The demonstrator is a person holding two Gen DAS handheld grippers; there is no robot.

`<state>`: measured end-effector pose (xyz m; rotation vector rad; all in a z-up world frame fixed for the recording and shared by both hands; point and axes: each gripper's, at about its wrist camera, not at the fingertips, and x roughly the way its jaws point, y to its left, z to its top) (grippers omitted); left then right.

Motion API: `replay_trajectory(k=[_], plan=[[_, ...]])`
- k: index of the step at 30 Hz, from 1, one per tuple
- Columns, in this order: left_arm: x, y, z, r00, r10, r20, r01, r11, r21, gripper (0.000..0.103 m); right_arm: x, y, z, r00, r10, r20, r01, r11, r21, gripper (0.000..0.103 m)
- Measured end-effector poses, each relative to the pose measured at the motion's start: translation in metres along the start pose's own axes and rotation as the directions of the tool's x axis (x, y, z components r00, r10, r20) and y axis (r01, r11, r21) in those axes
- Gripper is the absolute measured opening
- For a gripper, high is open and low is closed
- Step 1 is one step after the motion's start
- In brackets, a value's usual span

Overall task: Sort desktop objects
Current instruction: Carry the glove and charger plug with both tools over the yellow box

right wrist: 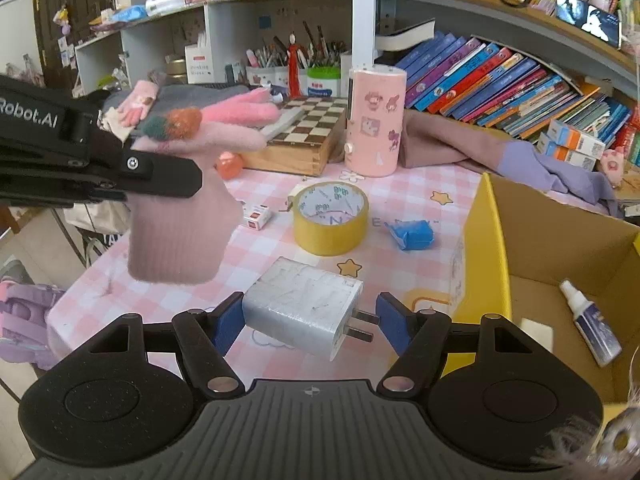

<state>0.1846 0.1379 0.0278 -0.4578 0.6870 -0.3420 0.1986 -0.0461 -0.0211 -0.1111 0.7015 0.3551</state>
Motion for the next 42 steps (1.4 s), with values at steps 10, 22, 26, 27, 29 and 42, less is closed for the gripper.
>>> replay_trajectory(k=[10, 22, 26, 27, 29, 42], plan=[[-0.043, -0.016, -0.030, 0.999, -0.047, 0.025, 0.047, 0.999, 0.004, 0.010, -0.057, 0.010, -0.019, 1.000, 0.006, 0.025, -0.006, 1.000, 0.015, 0.068], [-0.075, -0.034, -0.061, 0.994, -0.109, 0.008, 0.109, 0.994, 0.029, 0.010, -0.108, 0.010, -0.055, 0.999, -0.035, 0.014, 0.033, 0.994, 0.104, 0.068], [-0.079, -0.038, -0.074, 0.993, -0.120, -0.010, 0.121, 0.992, 0.026, 0.010, -0.122, 0.009, -0.068, 0.999, -0.054, 0.005, 0.053, 0.990, 0.129, 0.068], [-0.079, -0.038, -0.076, 0.992, -0.123, -0.017, 0.123, 0.992, 0.025, 0.010, -0.126, 0.008, -0.071, 0.998, -0.058, 0.004, 0.057, 0.990, 0.131, 0.068], [-0.079, -0.039, -0.082, 0.991, -0.127, -0.035, 0.128, 0.991, 0.024, 0.010, -0.132, 0.009, -0.078, 0.998, -0.068, 0.000, 0.067, 0.988, 0.137, 0.068], [-0.066, -0.054, -0.104, 0.968, -0.190, -0.167, 0.201, 0.978, 0.054, 0.010, -0.152, 0.001, -0.112, 0.990, -0.114, -0.081, 0.130, 0.962, 0.239, 0.068]])
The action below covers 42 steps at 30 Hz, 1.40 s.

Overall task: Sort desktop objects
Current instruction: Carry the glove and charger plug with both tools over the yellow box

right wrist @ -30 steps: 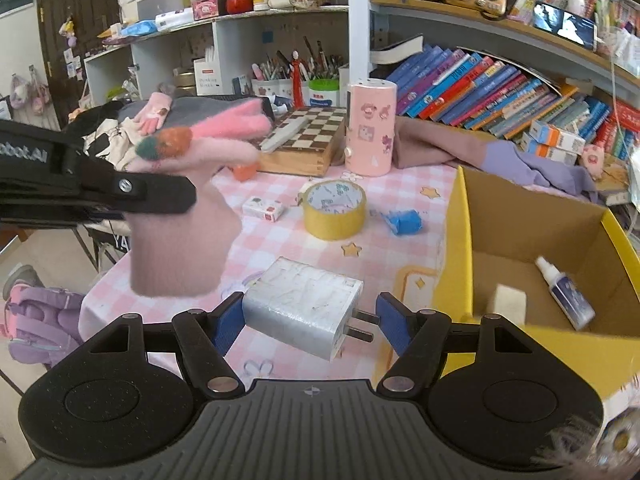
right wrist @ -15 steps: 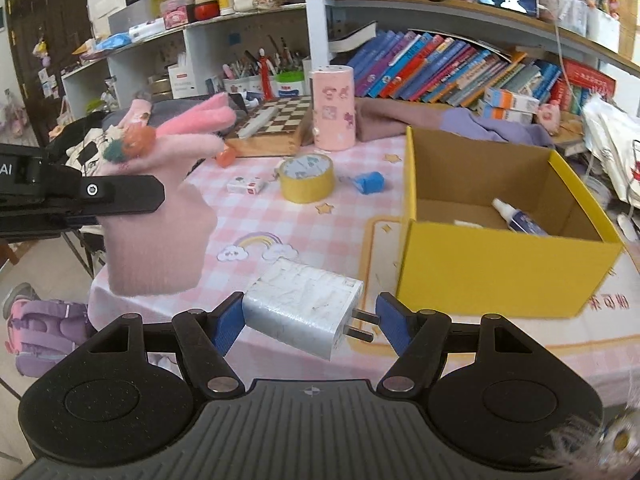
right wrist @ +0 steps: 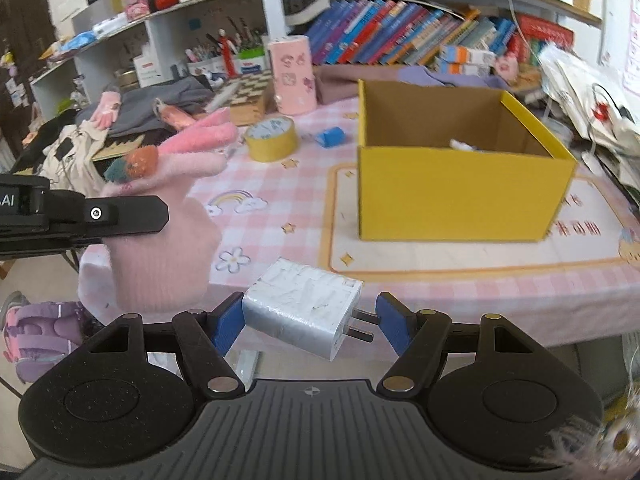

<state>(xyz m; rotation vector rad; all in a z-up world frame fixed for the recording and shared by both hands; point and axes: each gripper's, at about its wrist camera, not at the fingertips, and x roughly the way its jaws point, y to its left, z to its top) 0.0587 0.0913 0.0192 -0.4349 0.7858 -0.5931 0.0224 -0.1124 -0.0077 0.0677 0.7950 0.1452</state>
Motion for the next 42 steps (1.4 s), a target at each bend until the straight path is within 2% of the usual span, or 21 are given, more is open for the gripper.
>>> replay_trajectory(k=[9, 18, 28, 42], plan=[[0.026, -0.014, -0.004, 0.994, -0.080, -0.079, 0.082, 0.996, 0.030, 0.010, -0.008, -0.016, -0.011, 0.996, -0.074, -0.039, 0.076, 0.996, 0.052, 0.068], [0.050, -0.027, 0.003, 0.983, -0.125, -0.137, 0.136, 0.988, 0.068, 0.010, -0.017, -0.036, -0.018, 0.989, -0.140, -0.053, 0.145, 0.983, 0.110, 0.068], [0.074, -0.047, 0.013, 0.977, -0.145, -0.154, 0.161, 0.982, 0.095, 0.010, -0.017, -0.066, -0.016, 0.984, -0.165, -0.063, 0.173, 0.969, 0.175, 0.068], [0.106, -0.077, 0.033, 0.974, -0.180, -0.139, 0.199, 0.971, 0.131, 0.010, -0.014, -0.105, 0.000, 0.982, -0.187, -0.034, 0.190, 0.965, 0.183, 0.068]])
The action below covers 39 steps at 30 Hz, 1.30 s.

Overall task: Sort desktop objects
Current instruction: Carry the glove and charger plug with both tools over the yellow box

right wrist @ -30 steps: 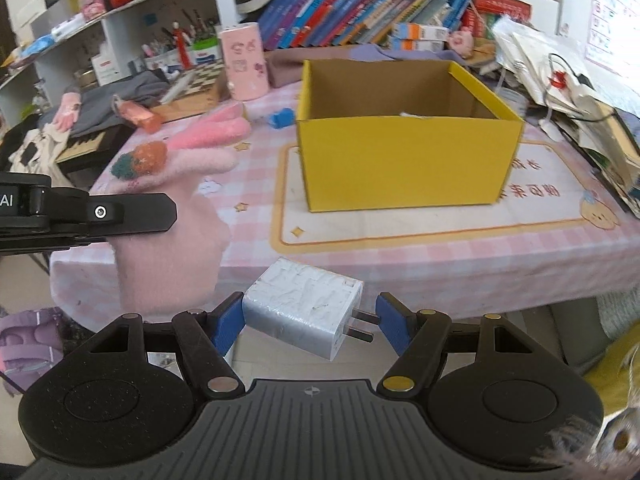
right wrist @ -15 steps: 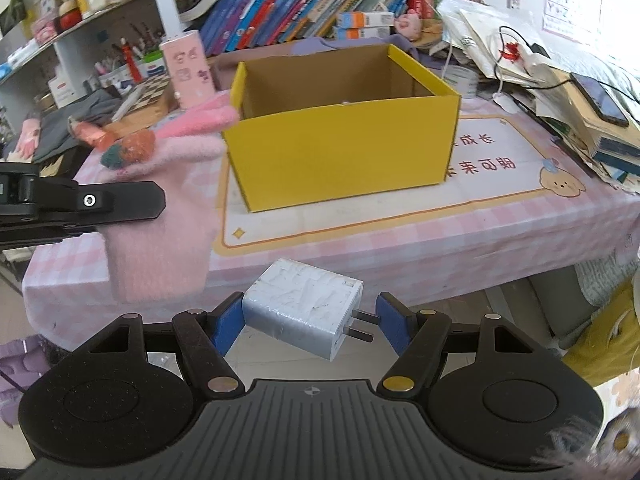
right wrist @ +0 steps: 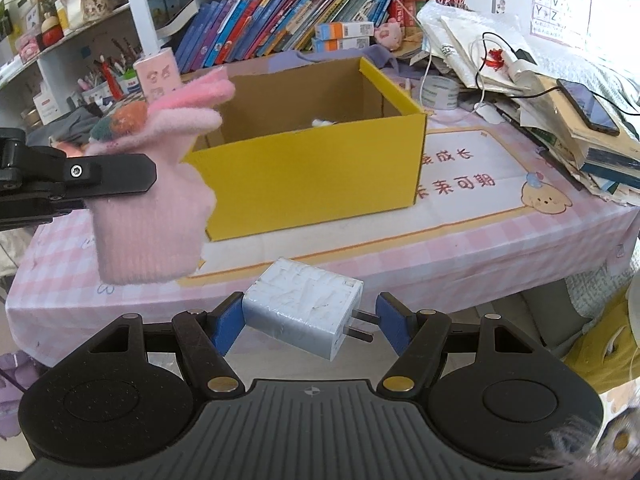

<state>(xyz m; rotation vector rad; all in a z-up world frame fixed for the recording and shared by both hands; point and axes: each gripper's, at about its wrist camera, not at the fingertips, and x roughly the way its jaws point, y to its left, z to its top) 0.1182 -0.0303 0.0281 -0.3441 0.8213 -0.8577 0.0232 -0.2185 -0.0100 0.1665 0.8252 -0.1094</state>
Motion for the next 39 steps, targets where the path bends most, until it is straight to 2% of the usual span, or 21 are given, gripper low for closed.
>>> replay_trajectory(k=[6, 12, 19, 24, 29, 34, 39], plan=[[0.010, -0.010, 0.015, 1.000, -0.002, 0.017, 0.001, 1.000, 0.031, 0.010, 0.000, -0.015, 0.014, 0.999, 0.004, 0.044, -0.005, 1.000, 0.022, 0.068], [0.015, -0.016, 0.038, 0.997, 0.016, 0.076, -0.019, 0.999, 0.043, 0.010, -0.006, -0.026, 0.043, 0.991, 0.025, 0.131, -0.027, 1.000, 0.016, 0.068], [0.023, -0.022, 0.068, 0.984, 0.066, 0.166, -0.074, 0.996, 0.041, 0.010, -0.011, -0.045, 0.091, 0.967, 0.088, 0.239, -0.083, 0.996, -0.032, 0.068], [0.033, -0.023, 0.084, 0.970, 0.123, 0.209, -0.131, 0.991, 0.025, 0.010, -0.003, -0.054, 0.122, 0.948, 0.153, 0.281, -0.135, 0.987, -0.082, 0.068], [0.047, -0.021, 0.096, 0.957, 0.189, 0.221, -0.196, 0.981, 0.010, 0.010, 0.021, -0.054, 0.149, 0.934, 0.226, 0.277, -0.185, 0.968, -0.167, 0.068], [0.069, -0.013, 0.102, 0.944, 0.264, 0.197, -0.267, 0.964, -0.009, 0.010, 0.051, -0.048, 0.166, 0.932, 0.280, 0.231, -0.218, 0.940, -0.262, 0.068], [0.093, 0.000, 0.102, 0.930, 0.332, 0.156, -0.332, 0.943, -0.032, 0.010, 0.090, -0.037, 0.172, 0.945, 0.296, 0.141, -0.227, 0.901, -0.369, 0.068]])
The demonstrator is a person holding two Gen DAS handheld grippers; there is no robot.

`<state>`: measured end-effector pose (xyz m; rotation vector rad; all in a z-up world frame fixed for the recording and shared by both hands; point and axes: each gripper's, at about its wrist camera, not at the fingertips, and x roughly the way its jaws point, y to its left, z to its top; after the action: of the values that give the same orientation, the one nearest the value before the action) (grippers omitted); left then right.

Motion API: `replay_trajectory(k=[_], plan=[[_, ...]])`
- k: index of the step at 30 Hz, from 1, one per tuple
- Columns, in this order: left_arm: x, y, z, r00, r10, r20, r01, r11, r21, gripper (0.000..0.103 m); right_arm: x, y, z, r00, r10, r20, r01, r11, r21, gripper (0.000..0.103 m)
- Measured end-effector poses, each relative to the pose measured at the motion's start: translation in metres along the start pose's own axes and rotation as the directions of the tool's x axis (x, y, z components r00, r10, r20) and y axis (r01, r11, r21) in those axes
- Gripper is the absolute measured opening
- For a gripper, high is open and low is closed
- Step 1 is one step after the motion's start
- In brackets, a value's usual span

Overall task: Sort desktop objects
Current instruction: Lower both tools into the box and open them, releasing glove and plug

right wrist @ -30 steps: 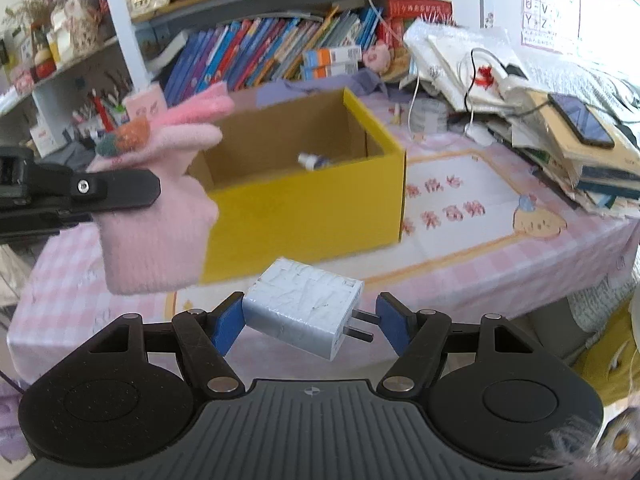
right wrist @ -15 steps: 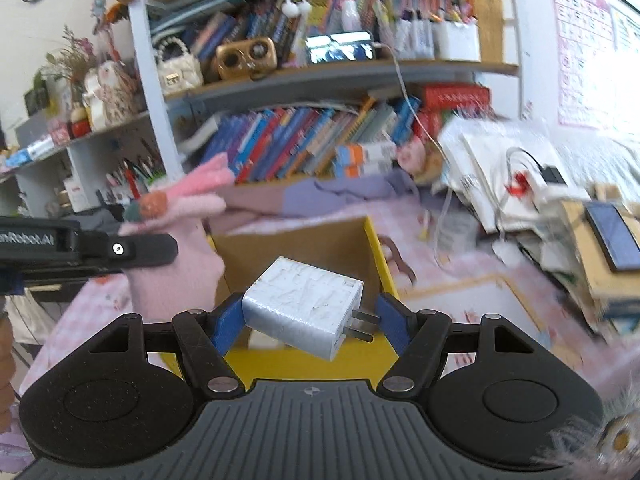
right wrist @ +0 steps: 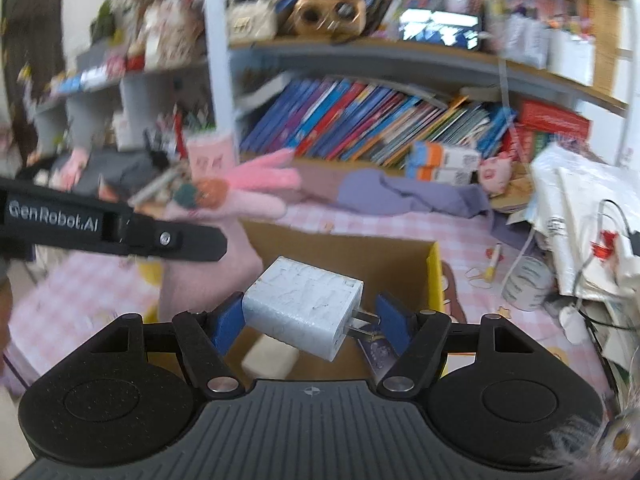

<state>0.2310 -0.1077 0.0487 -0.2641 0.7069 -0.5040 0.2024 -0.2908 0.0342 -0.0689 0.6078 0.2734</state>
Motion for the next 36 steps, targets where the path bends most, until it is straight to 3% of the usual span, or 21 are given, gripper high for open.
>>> replay_trajectory(k=[7, 13, 28, 29, 31, 33, 34, 36], plan=[[0.025, 0.007, -0.011, 0.994, 0.092, -0.062, -0.092, 0.996, 0.006, 0.010, 0.042, 0.007, -0.013, 0.992, 0.050, -0.117, -0.070, 0.983, -0.168, 0.068], [0.038, 0.010, -0.015, 0.984, 0.154, -0.087, -0.153, 0.988, 0.020, 0.011, 0.066, 0.012, -0.020, 0.975, 0.076, -0.210, -0.139, 0.941, -0.307, 0.069], [0.059, 0.017, -0.027, 0.961, 0.232, -0.152, -0.229, 0.973, 0.033, 0.013, 0.089, 0.002, -0.010, 0.933, 0.182, -0.309, -0.257, 0.940, -0.224, 0.068], [0.059, 0.017, -0.028, 0.960, 0.235, -0.151, -0.232, 0.972, 0.032, 0.013, 0.090, 0.002, -0.012, 0.928, 0.192, -0.318, -0.268, 0.939, -0.216, 0.066], [0.059, 0.017, -0.029, 0.959, 0.237, -0.153, -0.235, 0.971, 0.031, 0.014, 0.092, 0.000, -0.011, 0.907, 0.244, -0.342, -0.314, 0.935, -0.166, 0.046], [0.058, 0.017, -0.029, 0.959, 0.239, -0.154, -0.237, 0.971, 0.029, 0.016, 0.096, -0.004, -0.009, 0.890, 0.274, -0.365, -0.332, 0.938, -0.104, 0.039], [0.057, 0.017, -0.029, 0.960, 0.237, -0.150, -0.236, 0.971, 0.028, 0.018, 0.096, -0.004, -0.009, 0.889, 0.273, -0.367, -0.329, 0.939, -0.100, 0.033], [0.056, 0.016, -0.028, 0.960, 0.242, -0.142, -0.240, 0.970, 0.028, 0.020, 0.098, -0.003, -0.009, 0.899, 0.243, -0.365, -0.307, 0.943, -0.127, 0.034]])
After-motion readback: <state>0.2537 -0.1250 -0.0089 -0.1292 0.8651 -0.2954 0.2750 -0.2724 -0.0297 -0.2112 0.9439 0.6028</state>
